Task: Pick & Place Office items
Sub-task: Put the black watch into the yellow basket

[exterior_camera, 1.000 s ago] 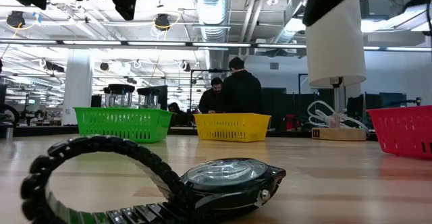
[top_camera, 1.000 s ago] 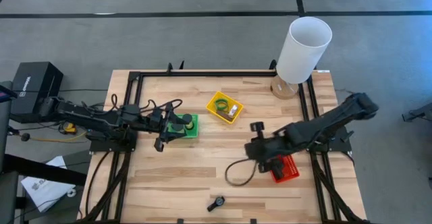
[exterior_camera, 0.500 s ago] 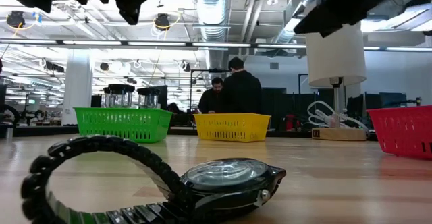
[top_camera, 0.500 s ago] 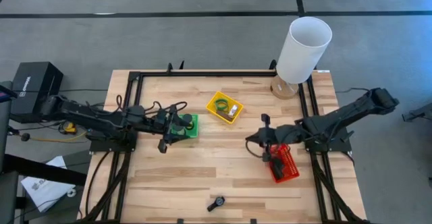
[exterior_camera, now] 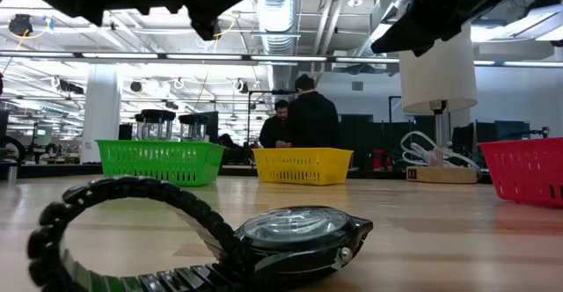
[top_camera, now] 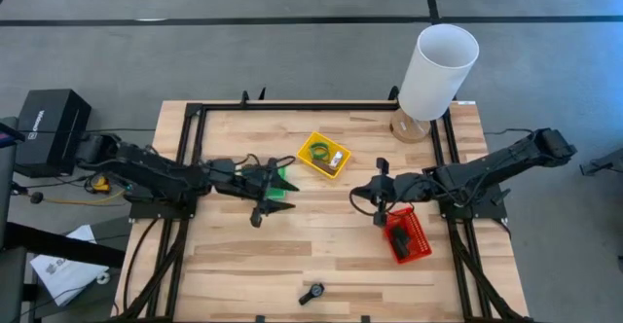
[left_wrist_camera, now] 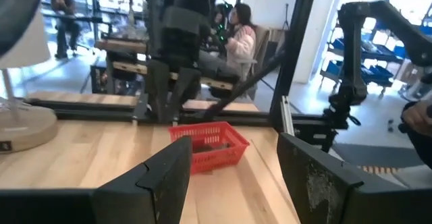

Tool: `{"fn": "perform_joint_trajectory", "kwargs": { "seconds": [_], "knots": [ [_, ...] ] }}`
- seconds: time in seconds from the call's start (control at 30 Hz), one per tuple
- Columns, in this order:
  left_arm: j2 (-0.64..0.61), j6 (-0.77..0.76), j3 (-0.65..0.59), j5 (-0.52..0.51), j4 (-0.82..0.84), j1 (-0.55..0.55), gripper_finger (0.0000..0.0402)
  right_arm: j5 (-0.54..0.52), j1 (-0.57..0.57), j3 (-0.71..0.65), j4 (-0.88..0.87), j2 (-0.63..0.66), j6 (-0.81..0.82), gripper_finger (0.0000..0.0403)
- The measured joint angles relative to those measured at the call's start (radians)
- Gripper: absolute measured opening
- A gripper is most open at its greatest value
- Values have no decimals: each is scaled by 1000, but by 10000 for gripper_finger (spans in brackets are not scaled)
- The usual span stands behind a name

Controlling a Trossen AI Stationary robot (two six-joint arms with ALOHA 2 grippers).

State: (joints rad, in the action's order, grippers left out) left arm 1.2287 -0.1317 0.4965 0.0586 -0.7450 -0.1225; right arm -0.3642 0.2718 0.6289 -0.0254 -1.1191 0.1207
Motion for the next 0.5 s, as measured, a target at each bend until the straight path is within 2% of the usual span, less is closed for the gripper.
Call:
{"fn": "perform_joint_trajectory", "kwargs": {
  "seconds": [0.13,0.33,0.5],
  "knots": [
    [59,47,61,18,38,-33,213,0,0,0,-3,0,0,0],
    [85,151,168,17,225,-117,206,0,0,0,-14,0,0,0],
    [84,153,214,-54,272,-183,191,0,1,0,-21,0,0,0]
  ]
}}
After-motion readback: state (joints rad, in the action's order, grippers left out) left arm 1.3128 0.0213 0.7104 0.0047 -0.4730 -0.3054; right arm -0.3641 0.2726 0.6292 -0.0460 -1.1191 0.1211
